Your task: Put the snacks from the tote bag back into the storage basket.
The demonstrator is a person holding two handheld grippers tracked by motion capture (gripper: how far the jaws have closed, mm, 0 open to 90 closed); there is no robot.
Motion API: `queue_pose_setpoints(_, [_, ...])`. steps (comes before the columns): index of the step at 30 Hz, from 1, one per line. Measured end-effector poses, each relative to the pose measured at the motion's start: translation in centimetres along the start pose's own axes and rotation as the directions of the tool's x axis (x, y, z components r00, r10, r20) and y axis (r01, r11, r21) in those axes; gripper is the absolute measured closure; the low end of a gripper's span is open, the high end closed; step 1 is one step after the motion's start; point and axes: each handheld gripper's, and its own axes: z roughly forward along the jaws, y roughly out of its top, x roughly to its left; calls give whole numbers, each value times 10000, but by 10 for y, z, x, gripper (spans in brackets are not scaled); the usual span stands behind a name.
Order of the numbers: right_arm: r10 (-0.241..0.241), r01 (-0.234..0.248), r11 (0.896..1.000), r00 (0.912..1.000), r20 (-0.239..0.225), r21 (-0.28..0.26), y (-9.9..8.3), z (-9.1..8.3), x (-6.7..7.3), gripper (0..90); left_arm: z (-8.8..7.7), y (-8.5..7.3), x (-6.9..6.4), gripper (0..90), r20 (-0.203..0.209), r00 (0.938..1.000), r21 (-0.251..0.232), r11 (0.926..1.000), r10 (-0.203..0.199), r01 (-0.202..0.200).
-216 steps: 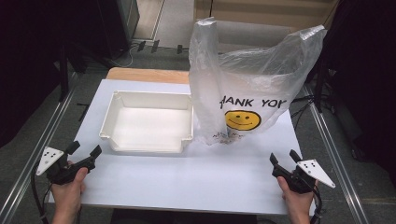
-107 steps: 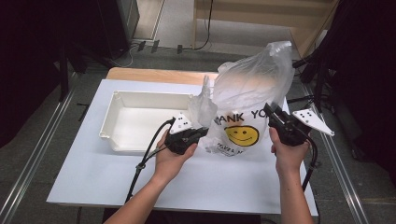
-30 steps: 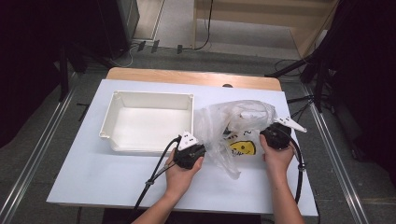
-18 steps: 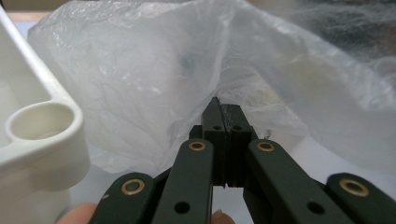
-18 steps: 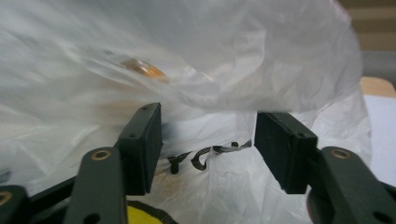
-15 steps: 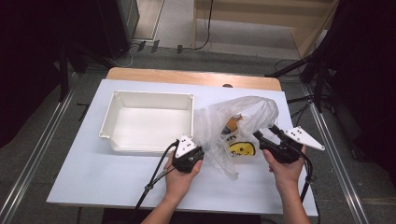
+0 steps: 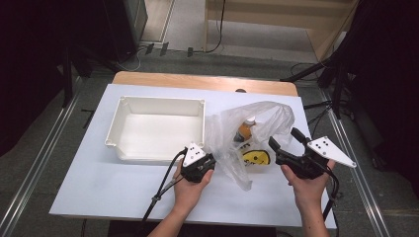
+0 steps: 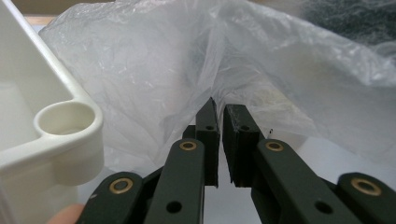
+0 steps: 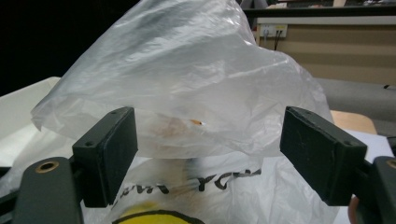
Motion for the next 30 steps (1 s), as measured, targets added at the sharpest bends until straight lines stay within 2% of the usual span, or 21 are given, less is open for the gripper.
queue_pose_setpoints(10, [165, -144, 9991, 9985, 524, -405, 15, -9, 0, 220, 1, 0, -1, 900, -55, 10000, 22, 10000, 6, -6])
queue_pose_setpoints(15, [191, -168, 9983, 9989, 423, -554, 23, -6, 0, 227, 2, 0, -1, 900, -89, 9999, 92, 9999, 52, -52])
queue_pose_setpoints(20, [-24, 29, 9989, 9999, 108, -466, 30, 7, 9, 259, 2, 0, -1, 900, -97, 9999, 102, 9999, 46, -45])
queue_pose_setpoints(21, [-67, 69, 9996, 10000, 53, -288, 29, 15, 10, 290, 2, 0, -1, 900, -94, 9999, 98, 9999, 45, -44])
queue_pose_setpoints(23, [18, -17, 10000, 9997, 240, -55, 28, 22, 10, 351, 2, 0, -1, 900, -110, 9999, 96, 9999, 36, -35])
queue_pose_setpoints(25, [356, -358, 9993, 9992, 191, 105, 27, 29, 7, 442, 2, 0, -1, 900, -114, 9999, 96, 9999, 43, -42])
queue_pose_setpoints(27, [541, -543, 9985, 9983, 196, 118, 26, 35, 5, 553, 2, 0, -1, 900, -109, 9999, 99, 9999, 53, -52])
queue_pose_setpoints(30, [527, -539, 9983, 9974, 500, 226, 25, 43, 2, 734, 2, 0, -1, 900, -104, 9999, 88, 9999, 49, -49])
